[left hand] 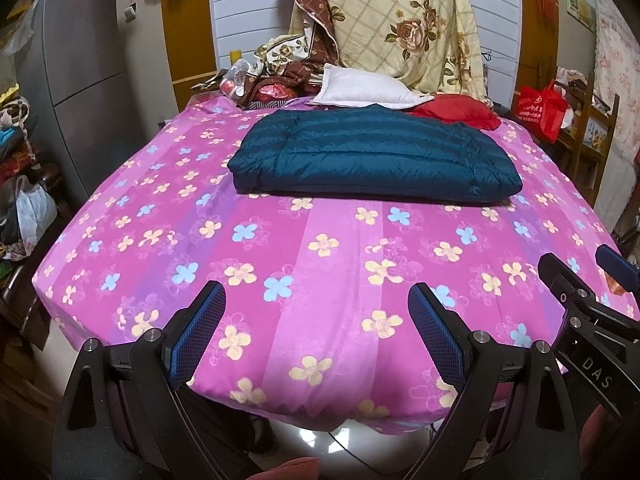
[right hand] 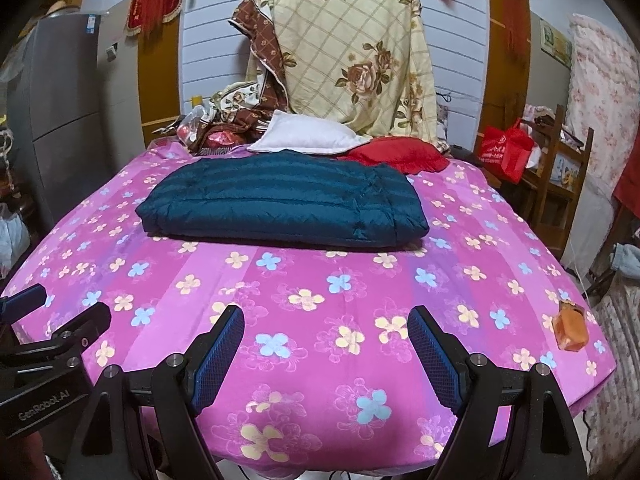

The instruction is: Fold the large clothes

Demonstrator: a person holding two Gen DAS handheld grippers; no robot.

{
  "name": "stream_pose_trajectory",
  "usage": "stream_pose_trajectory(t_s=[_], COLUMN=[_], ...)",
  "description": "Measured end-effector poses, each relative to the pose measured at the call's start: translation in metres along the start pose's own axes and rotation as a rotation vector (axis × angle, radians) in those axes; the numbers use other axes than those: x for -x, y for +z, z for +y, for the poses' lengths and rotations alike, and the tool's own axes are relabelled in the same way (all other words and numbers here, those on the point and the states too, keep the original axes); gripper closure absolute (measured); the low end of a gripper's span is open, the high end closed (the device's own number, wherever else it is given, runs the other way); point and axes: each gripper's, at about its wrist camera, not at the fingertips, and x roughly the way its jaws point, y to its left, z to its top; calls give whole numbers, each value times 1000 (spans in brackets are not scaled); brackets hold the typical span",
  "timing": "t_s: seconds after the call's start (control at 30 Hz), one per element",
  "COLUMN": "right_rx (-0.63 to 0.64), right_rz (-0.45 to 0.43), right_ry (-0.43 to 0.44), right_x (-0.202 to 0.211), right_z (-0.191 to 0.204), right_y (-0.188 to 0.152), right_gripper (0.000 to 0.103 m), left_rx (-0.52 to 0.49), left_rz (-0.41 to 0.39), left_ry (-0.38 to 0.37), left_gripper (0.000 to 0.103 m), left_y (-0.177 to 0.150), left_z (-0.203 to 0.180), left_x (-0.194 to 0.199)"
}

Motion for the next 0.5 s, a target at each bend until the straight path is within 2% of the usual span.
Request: stream_pose_trajectory(t_s=[0.5], right_rx=[-40], right_rz=[-10], right_ry=[11], right_x=[1], right_z=[-6], right_y=[0], right_gripper=[21], left_rx=[17], left_rz=[-6], left_ry=[8], left_gripper=[10], left_y=[1], left_z=[10], left_x=[-4])
